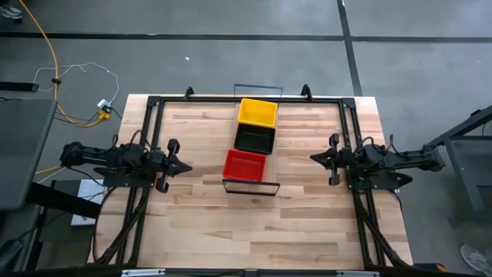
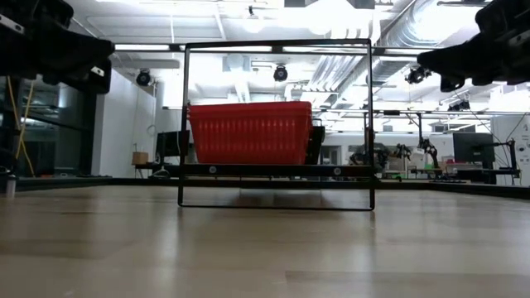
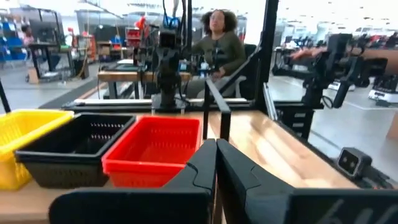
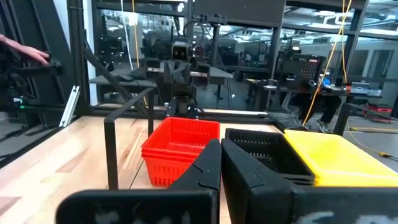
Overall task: Stack baskets on shelf by color
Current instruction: Return to Home Position
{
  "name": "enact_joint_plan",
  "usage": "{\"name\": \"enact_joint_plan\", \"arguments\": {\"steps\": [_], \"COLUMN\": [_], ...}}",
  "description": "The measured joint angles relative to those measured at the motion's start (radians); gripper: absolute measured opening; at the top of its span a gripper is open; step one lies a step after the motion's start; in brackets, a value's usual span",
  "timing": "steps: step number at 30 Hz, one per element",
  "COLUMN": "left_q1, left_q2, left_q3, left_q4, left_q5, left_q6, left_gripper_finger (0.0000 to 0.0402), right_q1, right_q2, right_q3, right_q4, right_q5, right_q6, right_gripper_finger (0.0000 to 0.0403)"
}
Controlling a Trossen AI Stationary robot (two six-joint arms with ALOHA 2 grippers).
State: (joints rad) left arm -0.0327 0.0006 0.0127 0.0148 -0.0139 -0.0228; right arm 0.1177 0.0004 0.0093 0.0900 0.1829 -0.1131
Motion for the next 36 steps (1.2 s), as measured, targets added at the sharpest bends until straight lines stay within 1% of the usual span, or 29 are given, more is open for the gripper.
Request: {"name": "enact_joint_plan", "arguments": {"steps": [36], "left_q1": [-0.001], "left_q2": [0.012], "left_q3": [0.0], "left_q4": [0.004], "left_q5": [-0.001], "left_q6": [0.0], "left_gripper_finger": [0.0], "right_q1": [0.0], "right_q2": [0.007], "right_q3": [-0.001], "right_q4": [-0.005], "right_q5": [0.001], "right_q6": [0.0], "right_gripper_finger": [0.0]}}
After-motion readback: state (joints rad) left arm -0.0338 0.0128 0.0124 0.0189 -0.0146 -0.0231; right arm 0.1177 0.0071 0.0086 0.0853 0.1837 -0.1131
